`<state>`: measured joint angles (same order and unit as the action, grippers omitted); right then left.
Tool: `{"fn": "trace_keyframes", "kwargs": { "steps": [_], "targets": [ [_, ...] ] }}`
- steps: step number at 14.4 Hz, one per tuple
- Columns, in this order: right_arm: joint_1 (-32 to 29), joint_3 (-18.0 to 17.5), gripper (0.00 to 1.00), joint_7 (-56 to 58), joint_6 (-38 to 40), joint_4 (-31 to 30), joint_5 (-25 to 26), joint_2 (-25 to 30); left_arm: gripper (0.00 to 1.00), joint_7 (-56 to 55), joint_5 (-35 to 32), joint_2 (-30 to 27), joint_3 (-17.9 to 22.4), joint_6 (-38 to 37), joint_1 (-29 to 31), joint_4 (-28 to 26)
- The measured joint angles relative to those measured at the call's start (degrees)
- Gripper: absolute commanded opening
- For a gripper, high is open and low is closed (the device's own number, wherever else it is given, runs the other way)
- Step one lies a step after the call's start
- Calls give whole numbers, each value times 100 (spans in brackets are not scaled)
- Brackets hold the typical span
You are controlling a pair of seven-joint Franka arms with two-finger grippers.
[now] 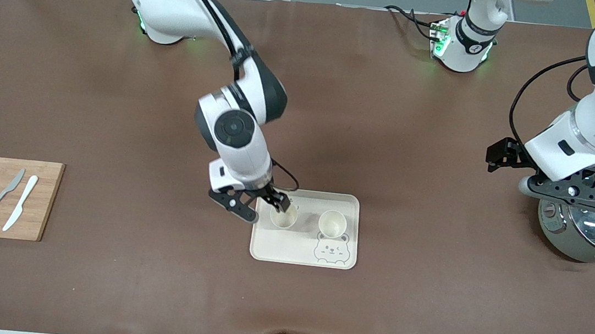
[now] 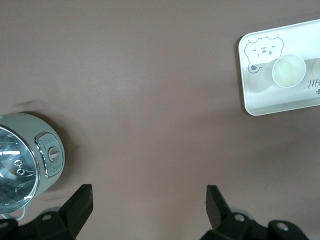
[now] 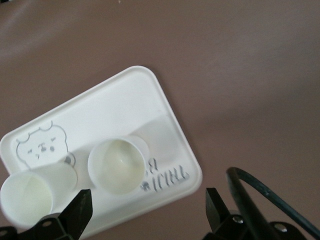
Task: Place white IKEA cup upright on tray with both arms
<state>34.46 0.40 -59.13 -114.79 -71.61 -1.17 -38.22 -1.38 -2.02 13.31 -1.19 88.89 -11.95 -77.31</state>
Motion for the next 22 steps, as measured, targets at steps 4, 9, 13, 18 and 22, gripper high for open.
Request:
{"fn": "trace_keyframes", "kwargs": {
  "steps": [4, 9, 13, 18, 22],
  "targets": [
    [-505, 31, 100, 1298, 2436, 3, -3, 1632, 100, 0, 0, 0, 0, 11, -2, 6],
    [-1736, 87, 100, 3420, 3215, -1173, 3, 3589, 100, 0, 0, 0, 2, 122, -3, 4],
    [-3417, 131, 100, 5703, 2168, -2745, -1, 4282, 100, 0, 0, 0, 0, 184, -7, 4],
    [-4069, 78, 100, 6668, 1731, -3162, -4, 4300, 100, 0, 0, 0, 1, 191, -8, 4],
    [-4062, -1, 100, 6613, 2147, -2883, -3, 4376, 100, 0, 0, 1, 0, 192, -11, 4]
  ]
}}
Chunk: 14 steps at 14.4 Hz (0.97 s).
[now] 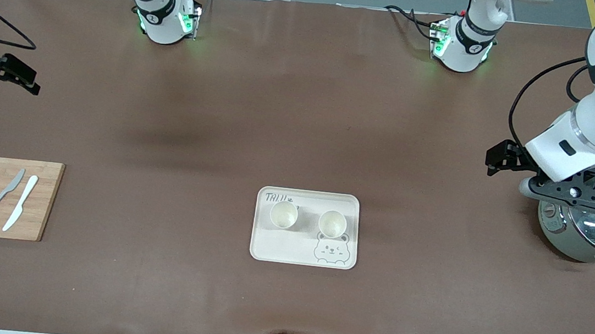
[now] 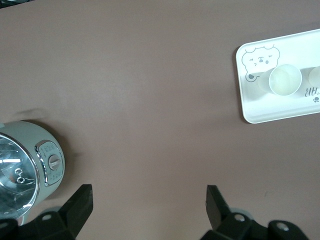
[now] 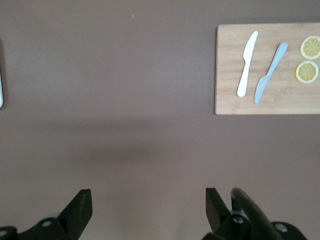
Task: Place white IKEA cup upright on tray with both arms
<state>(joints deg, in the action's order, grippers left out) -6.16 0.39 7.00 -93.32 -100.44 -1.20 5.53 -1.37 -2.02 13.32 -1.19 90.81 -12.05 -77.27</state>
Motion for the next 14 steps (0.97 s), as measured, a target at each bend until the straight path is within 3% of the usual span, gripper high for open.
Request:
{"fn": "trace_keyframes", "kwargs": {
  "steps": [3, 14],
  "targets": [
    [-11, 15, 100, -4, 439, 420, 0, -1, 100, 0, 0, 0, 0, 0, 0, 0],
    [-11, 17, 100, -11, 482, 620, 0, -60, 100, 0, 0, 0, 0, 1, 0, 0]
  ]
}}
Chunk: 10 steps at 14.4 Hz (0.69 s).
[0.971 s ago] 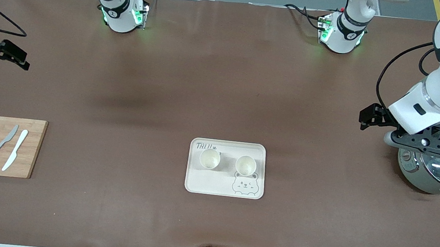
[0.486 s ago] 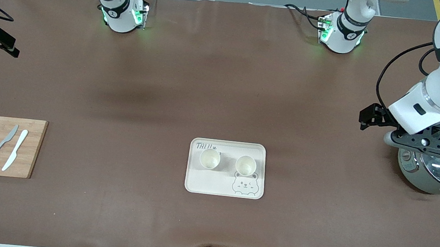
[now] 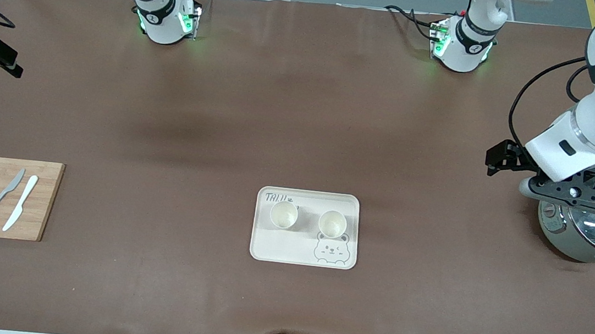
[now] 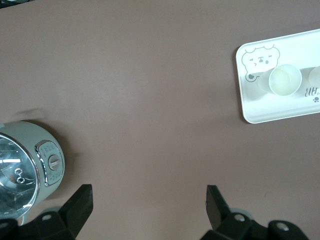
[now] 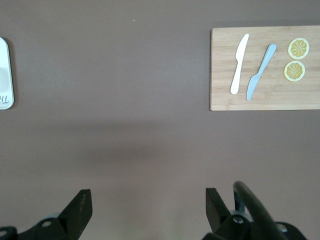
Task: Place white IKEA cup upright on tray with both arms
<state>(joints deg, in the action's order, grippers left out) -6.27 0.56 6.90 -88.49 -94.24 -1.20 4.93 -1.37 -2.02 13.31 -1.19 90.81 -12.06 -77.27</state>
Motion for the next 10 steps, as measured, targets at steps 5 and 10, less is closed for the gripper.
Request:
{"fn": "trace_keyframes", "kwargs": {
  "steps": [5, 10],
  "targets": [
    [7, -16, 100, -1, 46, 2, 0, -143, 100, 0, 0, 0, -1, 0, -23, 0],
    [15, -30, 100, -1, 43, 18, 0, -181, 100, 0, 0, 0, -1, 0, -28, 0]
  ]
}}
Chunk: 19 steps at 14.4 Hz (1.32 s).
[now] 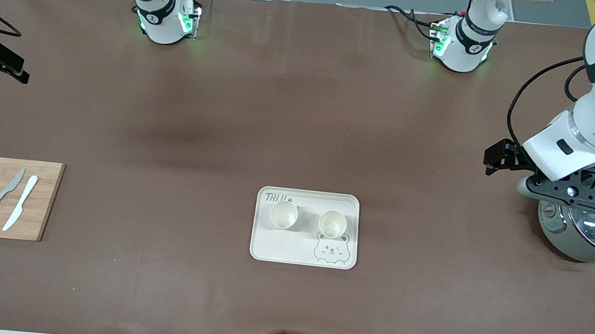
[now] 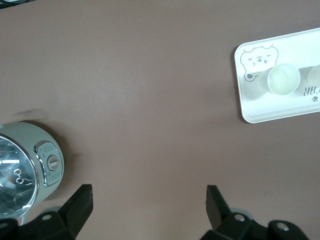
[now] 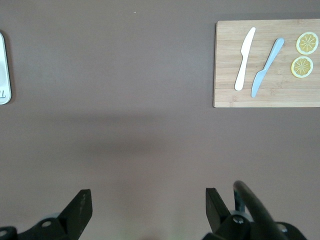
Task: Place white IKEA cup upright on tray with both arms
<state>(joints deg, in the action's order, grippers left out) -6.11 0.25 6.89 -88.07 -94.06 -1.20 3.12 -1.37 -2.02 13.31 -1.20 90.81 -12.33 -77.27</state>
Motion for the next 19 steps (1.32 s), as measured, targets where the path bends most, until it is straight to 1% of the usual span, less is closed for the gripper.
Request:
{"fn": "trace_keyframes", "kwargs": {
  "steps": [7, 19],
  "targets": [
    [-13, 29, 100, -216, -5, 80, 0, 1, 100, 0, 0, 0, 0, 0, -26, -1],
    [-99, 76, 100, -246, -6, 192, 9, 0, 100, 0, 0, 0, 0, 0, -66, -1]
  ]
}}
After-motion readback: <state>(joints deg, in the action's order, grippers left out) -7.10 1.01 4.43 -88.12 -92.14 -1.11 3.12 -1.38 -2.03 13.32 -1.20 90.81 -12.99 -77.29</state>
